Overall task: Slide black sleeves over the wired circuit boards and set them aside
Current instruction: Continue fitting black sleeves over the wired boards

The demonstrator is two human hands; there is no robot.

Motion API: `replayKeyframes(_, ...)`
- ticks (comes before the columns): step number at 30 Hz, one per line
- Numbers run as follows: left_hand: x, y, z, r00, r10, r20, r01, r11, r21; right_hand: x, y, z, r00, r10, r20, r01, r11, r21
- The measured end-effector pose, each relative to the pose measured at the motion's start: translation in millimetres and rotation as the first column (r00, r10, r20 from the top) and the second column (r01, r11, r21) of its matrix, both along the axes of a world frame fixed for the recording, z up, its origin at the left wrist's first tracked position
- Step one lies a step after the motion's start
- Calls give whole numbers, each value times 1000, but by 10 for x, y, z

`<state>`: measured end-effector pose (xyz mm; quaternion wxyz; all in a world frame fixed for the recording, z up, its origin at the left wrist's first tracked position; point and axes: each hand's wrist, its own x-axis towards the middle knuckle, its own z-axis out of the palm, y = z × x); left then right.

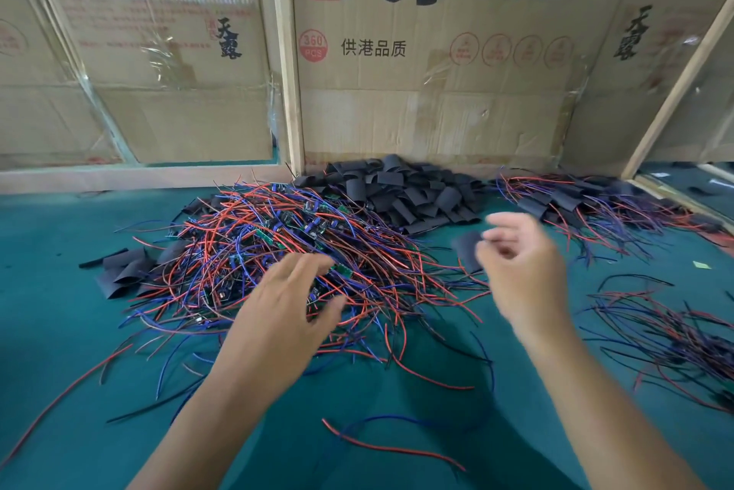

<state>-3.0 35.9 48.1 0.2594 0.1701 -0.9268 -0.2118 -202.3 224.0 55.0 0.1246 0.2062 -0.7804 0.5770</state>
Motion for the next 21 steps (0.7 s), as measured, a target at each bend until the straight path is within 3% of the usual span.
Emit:
replayKeyframes(3,-27,176,-51,982,-177,59,166,974,156,455,-258,-65,915,381,130,-388,921,33)
replayKeyframes(5,-57,275,-121,976,-202,85,181,962,206,645,-343,-111,866,480,138,-488,872,35)
replayKeyframes(10,-99,321,-163,989,-133,67,125,985,117,758,-381,-171,819,542,188,-559,827,49)
replayKeyframes(13,-82,307,-124,992,-128,9,126,984,129,757,-393,-179,755,601,264,-605,793,-74)
replayKeyframes(18,-68,215,-43,976,-209,-67,215,969,117,685,-346,-120,493,736,464,-652,666,-362)
replayKeyframes(21,-26,135,43,951,-308,-11,307,947,92,677,-336,-107,424,785,452,-669,608,-427)
